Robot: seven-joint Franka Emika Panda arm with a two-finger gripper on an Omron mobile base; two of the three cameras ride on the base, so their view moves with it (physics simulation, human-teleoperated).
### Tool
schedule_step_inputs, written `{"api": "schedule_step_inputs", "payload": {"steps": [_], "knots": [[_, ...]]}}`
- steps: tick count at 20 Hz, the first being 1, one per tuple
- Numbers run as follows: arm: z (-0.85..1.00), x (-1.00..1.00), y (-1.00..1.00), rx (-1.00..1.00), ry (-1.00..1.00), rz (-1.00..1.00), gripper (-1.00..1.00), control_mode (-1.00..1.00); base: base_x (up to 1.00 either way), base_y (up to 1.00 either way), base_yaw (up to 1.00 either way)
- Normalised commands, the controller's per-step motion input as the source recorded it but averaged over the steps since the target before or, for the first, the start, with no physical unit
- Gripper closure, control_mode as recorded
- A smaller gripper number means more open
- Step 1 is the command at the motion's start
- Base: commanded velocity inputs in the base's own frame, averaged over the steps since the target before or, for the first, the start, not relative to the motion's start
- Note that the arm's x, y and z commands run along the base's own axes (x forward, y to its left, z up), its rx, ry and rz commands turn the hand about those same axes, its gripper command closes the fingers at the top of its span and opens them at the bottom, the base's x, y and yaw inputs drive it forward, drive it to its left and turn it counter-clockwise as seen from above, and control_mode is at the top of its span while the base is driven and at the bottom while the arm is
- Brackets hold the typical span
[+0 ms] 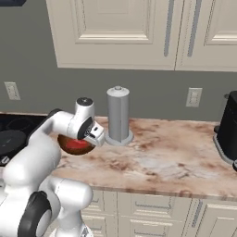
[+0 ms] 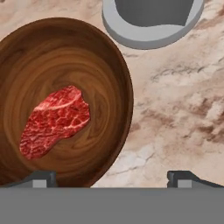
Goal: Place one of the steaks on the plate and the other in the bowl. Then place the bowl in the fridge.
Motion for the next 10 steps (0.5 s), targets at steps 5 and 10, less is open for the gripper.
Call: {"api": "schedule_step_inputs", "payload": {"steps": [5, 10], "knots": [[-0.09, 0.21, 0.01, 0.01, -0.02, 0.02, -1.0, -1.0, 0.0, 0.0, 0.0], [-0.28, 0.05, -0.09, 0.0, 0.0, 0.0, -1.0, -1.0, 0.0, 0.0, 0.0]]}}
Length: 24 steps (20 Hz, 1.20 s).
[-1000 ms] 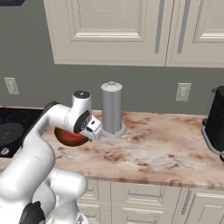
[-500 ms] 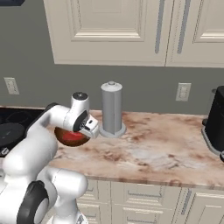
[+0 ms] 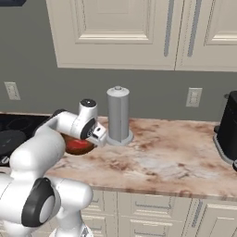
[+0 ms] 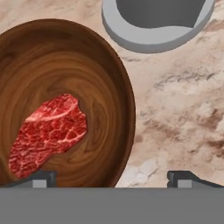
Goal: Place one of the steaks on the plate and the other in the bowl. Then place the bowl in the fridge.
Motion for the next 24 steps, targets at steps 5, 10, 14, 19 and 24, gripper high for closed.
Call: {"api": "schedule_step_inputs", "payload": {"steps": [5, 10, 14, 19, 24], "knots": [[-0.3, 0.0, -0.1, 0.0, 0.0, 0.0, -1.0, -1.0, 0.0, 0.0, 0.0], [-0.19, 0.02, 0.0, 0.0, 0.0, 0.0, -1.0, -1.0, 0.0, 0.0, 0.0], [-0.11, 0.05, 0.0, 0.02, 0.0, 0.0, -1.0, -1.0, 0.0, 0.0, 0.0], [-0.16, 0.03, 0.0, 0.04, 0.0, 0.0, -1.0, -1.0, 0.0, 0.0, 0.0], [-0.14, 0.1, 0.02, 0.02, 0.0, 0.0, -1.0, -1.0, 0.0, 0.0, 0.0]]}}
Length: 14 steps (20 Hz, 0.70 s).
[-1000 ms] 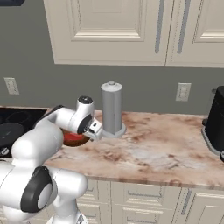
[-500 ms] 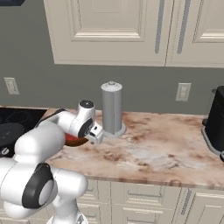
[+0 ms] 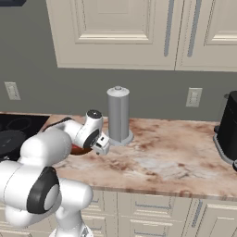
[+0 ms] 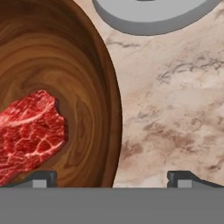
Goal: Place one of the steaks on the plate and the other in the bowl. Then place the bowl in the fridge.
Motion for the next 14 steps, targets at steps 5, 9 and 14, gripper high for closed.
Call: {"api": "schedule_step_inputs", "payload": {"steps": [5, 9, 14], "knots": [[-0.11, 0.18, 0.14, 0.01, 0.0, 0.0, 1.0, -1.0, 0.0, 0.0, 0.0], [-0.1, 0.1, 0.15, 0.01, 0.0, 0.0, 1.0, -1.0, 0.0, 0.0, 0.0], [-0.03, 0.01, 0.05, 0.03, -0.01, 0.0, 1.0, -1.0, 0.0, 0.0, 0.0]]}}
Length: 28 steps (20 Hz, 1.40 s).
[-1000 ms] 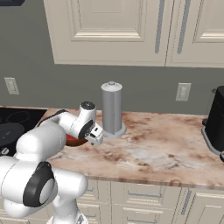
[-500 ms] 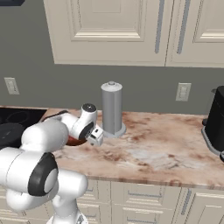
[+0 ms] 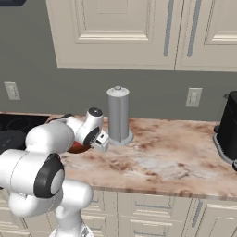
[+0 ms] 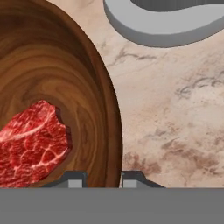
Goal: Place one of the steaks on the plate and the other in the bowl. Then place the bowl in the fridge.
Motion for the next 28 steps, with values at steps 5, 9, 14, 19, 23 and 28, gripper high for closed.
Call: {"api": "schedule_step_inputs", "payload": {"steps": [5, 9, 14, 19, 23, 28], "knots": [[0.14, -0.44, -0.07, 0.09, -0.01, -0.19, 1.0, -1.0, 0.0, 0.0, 0.0], [0.57, -0.73, 0.06, 0.02, 0.0, -0.21, 1.0, -1.0, 0.0, 0.0, 0.0], [0.75, -0.91, 0.0, 0.0, 0.0, -0.12, 1.0, -1.0, 0.0, 0.0, 0.0], [0.51, -1.0, -0.11, 0.02, 0.0, -0.1, 1.0, -1.0, 0.0, 0.0, 0.0], [0.61, -0.89, -0.2, 0.0, -0.02, -0.06, 1.0, -1.0, 0.0, 0.0, 0.0], [0.62, -0.26, -0.65, 0.0, -0.04, -0.12, 1.0, -1.0, 0.0, 0.0, 0.0]]}}
